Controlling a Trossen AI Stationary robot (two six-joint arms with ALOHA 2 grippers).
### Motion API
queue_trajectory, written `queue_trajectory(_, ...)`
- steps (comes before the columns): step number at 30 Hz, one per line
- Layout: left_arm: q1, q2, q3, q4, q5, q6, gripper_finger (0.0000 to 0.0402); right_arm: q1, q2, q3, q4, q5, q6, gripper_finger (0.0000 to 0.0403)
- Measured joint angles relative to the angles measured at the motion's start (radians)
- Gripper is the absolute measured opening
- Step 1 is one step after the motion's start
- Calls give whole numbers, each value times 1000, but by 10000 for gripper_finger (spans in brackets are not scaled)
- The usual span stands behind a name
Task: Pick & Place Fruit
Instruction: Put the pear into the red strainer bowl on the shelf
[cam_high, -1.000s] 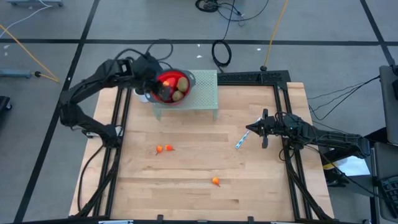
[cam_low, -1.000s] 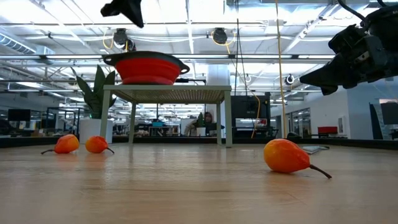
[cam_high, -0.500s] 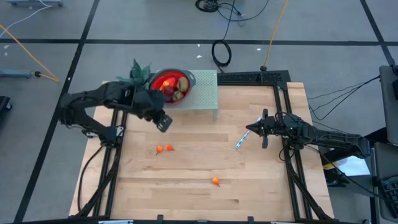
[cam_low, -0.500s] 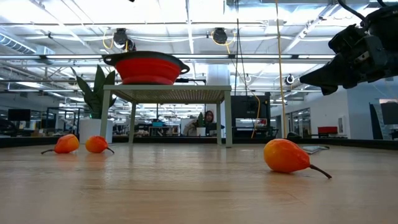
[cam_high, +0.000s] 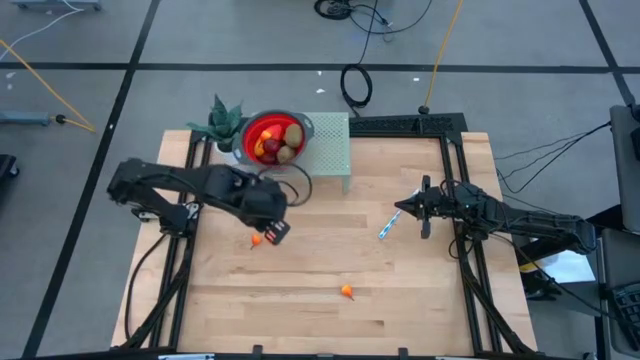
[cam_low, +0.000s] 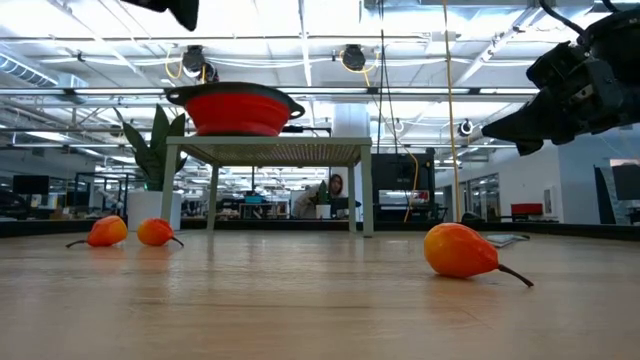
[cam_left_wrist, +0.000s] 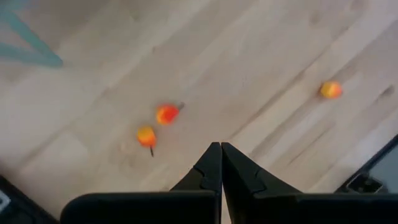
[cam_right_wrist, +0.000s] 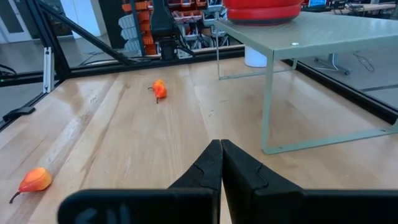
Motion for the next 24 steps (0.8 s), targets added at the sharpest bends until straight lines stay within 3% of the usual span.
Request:
queue_trajectory(7,-12,61,-84,27,42,-114,5,0,12,0,-1,0,0,0)
queue_trajectory(15,-12,55,-285,103,81,-258,6,0,12,0,-2,0,-2,0)
queue_trajectory(24,-12,56,-498,220,203,-280,3,0,12,0,-3,0,-2,0)
